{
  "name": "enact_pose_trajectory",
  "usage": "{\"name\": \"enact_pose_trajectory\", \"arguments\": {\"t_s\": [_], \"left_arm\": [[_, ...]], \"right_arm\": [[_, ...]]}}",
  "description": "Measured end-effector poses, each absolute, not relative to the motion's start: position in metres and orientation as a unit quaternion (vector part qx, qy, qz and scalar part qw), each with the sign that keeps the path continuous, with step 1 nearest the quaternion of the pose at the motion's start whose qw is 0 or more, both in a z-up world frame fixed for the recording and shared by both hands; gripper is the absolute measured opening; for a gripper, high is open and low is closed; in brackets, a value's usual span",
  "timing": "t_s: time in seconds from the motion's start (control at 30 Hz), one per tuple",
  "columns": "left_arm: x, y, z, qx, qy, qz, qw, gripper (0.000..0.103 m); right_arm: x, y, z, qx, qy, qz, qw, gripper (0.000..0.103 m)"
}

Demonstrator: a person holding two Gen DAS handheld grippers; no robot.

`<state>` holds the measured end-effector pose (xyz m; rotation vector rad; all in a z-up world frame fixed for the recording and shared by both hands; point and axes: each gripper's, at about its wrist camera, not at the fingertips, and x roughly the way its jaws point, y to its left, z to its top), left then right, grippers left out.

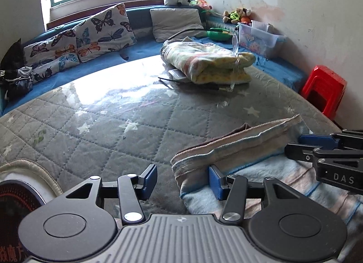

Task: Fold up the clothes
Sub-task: 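Lower the towel onto the mattress and open both grippers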

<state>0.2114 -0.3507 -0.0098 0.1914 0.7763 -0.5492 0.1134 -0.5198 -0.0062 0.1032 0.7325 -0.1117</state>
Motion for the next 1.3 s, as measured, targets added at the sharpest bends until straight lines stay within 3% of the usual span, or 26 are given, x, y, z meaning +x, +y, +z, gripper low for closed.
{"name": "enact_pose_trajectory", "arguments": {"t_s": [0.53,0.93,1.3], "left_arm": [[0.23,-0.379,-0.008,0.091,0.367,-0.282,0.882,0.051],[0.207,-0.398,0.01,0.089,0.346,-0.324,0.876,0.051],[0.212,-0.425,-0.014,0.125,0.359,-0.323,0.867,0.053]], "right_arm": [[0.132,-0.523,-0.008,0.055,0.371,-0.055,0.925,0.03],[0.032,-0.5,0.016,0.043,0.324,-0.012,0.945,0.03],[-0.017,-0.498,-0.011,0.037,0.329,-0.051,0.942,0.03]]}}
